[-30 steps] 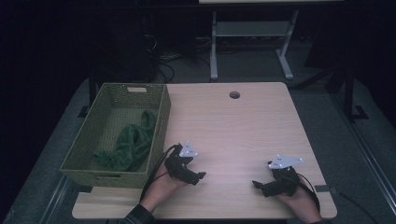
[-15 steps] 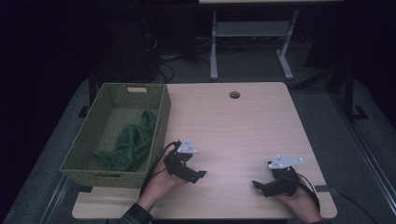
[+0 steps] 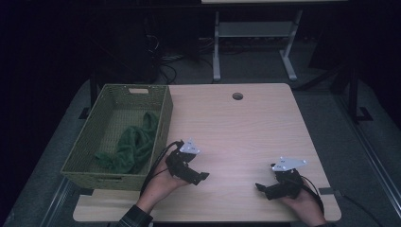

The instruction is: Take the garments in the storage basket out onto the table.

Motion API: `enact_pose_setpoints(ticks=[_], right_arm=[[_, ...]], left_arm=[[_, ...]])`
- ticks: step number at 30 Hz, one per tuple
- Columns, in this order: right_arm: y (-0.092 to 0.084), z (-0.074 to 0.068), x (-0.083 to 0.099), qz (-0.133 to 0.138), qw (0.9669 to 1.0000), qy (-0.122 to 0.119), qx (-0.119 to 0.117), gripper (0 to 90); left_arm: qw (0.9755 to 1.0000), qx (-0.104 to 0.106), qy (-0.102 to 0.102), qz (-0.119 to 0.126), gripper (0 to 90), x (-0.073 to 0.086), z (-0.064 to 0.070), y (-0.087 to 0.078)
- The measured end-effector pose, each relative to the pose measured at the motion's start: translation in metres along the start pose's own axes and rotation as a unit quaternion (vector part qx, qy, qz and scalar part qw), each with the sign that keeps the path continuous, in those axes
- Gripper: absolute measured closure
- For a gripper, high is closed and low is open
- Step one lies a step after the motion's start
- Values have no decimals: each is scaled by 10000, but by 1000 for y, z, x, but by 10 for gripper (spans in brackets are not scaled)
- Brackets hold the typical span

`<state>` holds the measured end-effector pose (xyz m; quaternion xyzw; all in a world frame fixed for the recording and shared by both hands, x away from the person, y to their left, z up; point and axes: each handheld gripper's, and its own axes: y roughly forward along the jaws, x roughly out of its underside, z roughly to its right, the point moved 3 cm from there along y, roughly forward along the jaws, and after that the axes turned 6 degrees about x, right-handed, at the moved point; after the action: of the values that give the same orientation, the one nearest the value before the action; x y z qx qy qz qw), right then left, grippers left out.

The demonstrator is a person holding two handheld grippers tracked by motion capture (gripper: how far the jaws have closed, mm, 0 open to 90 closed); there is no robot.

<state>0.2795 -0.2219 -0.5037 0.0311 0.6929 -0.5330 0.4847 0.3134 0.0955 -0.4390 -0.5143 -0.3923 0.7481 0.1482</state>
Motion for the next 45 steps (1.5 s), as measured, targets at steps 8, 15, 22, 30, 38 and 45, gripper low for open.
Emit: enact_pose_setpoints(ticks=[8,15,22,30,38,45], right_arm=[[0,0,0,1,10000,1,-1,33],[0,0,0,1,10000,3,-2,33],[0,0,0,2,10000,1,-1,33],[0,0,0,5,10000,-1,0,33],[0,0,0,7,10000,1,0,33],[0,0,0,6,10000,-4,0,33]], left_arm=[[10000,42,35,-3,133,-7,1,-5],[9999,69,88,71,133,-15,1,-12],[9998,78,147,88,133,-22,-1,-19],[9997,57,162,199,135,-31,-7,-31],[9996,22,169,244,135,-38,-13,-45],[9992,-71,147,352,137,-44,-21,-60]])
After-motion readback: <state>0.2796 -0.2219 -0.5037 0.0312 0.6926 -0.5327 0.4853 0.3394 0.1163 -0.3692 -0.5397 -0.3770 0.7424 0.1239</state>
